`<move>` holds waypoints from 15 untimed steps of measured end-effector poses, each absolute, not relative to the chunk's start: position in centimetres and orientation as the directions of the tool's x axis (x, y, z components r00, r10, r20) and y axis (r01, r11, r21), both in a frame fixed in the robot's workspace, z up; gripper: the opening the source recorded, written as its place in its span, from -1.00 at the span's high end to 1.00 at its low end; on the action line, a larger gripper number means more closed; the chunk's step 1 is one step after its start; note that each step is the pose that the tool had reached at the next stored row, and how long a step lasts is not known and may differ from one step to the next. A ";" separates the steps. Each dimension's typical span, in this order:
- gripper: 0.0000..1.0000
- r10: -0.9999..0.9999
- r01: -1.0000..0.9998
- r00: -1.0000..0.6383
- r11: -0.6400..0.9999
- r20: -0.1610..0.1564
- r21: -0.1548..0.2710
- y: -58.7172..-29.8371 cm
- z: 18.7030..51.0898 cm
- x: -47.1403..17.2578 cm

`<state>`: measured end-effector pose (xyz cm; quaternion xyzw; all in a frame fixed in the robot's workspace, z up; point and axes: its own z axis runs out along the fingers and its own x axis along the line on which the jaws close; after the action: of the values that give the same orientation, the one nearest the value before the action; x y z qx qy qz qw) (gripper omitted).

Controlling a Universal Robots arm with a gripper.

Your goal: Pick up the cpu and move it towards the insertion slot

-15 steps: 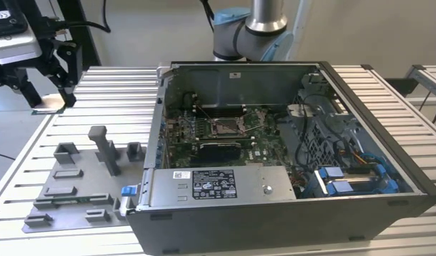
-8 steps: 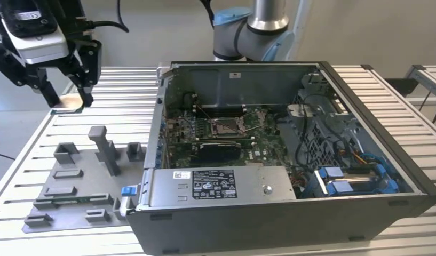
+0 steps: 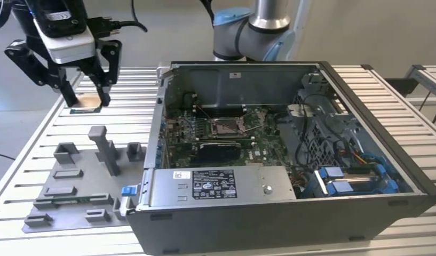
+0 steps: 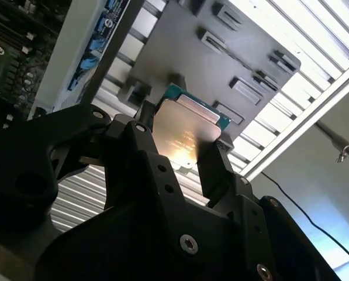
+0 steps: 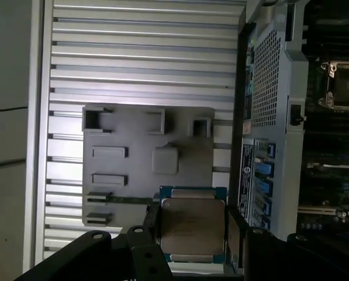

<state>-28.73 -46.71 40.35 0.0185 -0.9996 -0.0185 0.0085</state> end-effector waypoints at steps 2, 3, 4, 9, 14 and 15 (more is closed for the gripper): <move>1.00 -0.037 -0.037 -0.999 0.999 0.016 0.037 -46.7 40.4 -27.9; 1.00 -0.037 -0.037 -0.999 0.999 0.016 0.037 -46.7 40.3 -27.5; 1.00 -0.037 -0.037 -0.999 0.999 0.017 0.037 -46.7 40.4 -27.2; 1.00 -0.037 -0.037 -0.999 0.999 0.017 0.037 -46.7 40.4 -25.2; 1.00 -0.037 -0.037 -0.999 0.999 0.017 0.037 -46.7 40.4 -23.4; 1.00 -0.037 -0.037 -0.999 0.999 0.017 0.037 -46.7 40.4 -23.0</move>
<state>-22.99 -46.71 40.35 0.0185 -0.9996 -0.0185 0.0089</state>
